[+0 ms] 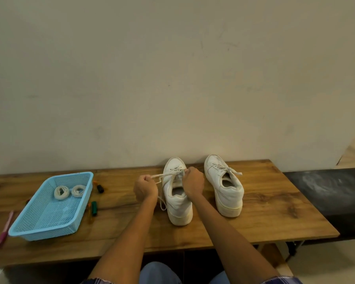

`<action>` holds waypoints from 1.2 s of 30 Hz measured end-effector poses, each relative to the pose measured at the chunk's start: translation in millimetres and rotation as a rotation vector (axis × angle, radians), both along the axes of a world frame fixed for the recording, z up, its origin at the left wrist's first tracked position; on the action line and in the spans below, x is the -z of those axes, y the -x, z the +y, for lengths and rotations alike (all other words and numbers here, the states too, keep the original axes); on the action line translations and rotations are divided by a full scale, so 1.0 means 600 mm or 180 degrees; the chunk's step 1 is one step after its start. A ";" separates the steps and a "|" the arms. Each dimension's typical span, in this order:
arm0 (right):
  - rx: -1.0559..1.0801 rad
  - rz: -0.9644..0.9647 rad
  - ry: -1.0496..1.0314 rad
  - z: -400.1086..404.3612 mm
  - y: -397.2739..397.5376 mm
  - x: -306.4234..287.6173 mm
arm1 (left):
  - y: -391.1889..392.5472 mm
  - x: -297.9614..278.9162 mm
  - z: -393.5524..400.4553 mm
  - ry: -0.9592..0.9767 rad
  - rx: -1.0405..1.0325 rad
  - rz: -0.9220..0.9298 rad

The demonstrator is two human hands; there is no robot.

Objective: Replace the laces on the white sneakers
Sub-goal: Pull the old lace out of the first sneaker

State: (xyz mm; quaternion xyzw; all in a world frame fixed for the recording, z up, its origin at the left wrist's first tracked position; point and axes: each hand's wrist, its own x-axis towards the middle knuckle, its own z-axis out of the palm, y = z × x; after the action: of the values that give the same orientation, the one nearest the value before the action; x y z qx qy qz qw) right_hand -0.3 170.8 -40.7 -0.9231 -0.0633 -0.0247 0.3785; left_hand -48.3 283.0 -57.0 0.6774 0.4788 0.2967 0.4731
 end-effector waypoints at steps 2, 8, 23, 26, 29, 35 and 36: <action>0.0004 0.0003 0.0020 0.000 -0.002 0.002 | -0.004 -0.007 0.010 -0.0032 -0.0051 0.0134; 0.0045 -0.0023 -0.0014 0.003 -0.005 0.007 | -0.043 -0.038 -0.020 -0.1037 0.1516 -0.0085; 0.0249 -0.0039 -0.0241 0.009 -0.012 0.020 | -0.049 -0.045 -0.032 -0.0404 0.0261 -0.1267; 0.0221 -0.0072 -0.0219 0.007 -0.012 0.020 | -0.042 -0.071 0.004 -0.0390 -0.0094 -0.1443; 0.0224 -0.0094 -0.0227 0.006 -0.011 0.019 | -0.032 -0.078 0.026 -0.0729 0.0078 -0.0907; 0.0199 -0.0110 -0.0171 0.003 -0.005 0.012 | -0.024 -0.062 0.007 -0.0105 0.0176 0.0707; 0.0188 -0.0104 -0.0165 0.003 -0.005 0.011 | -0.025 -0.057 0.000 -0.0138 0.0190 0.0596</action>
State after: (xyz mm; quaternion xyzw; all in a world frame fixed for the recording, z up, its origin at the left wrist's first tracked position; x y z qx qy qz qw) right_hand 2.4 172.8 -47.5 -0.9139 -0.0414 -0.0525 0.4003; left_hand -33.4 283.2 -22.8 0.7262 0.4940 0.2282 0.4201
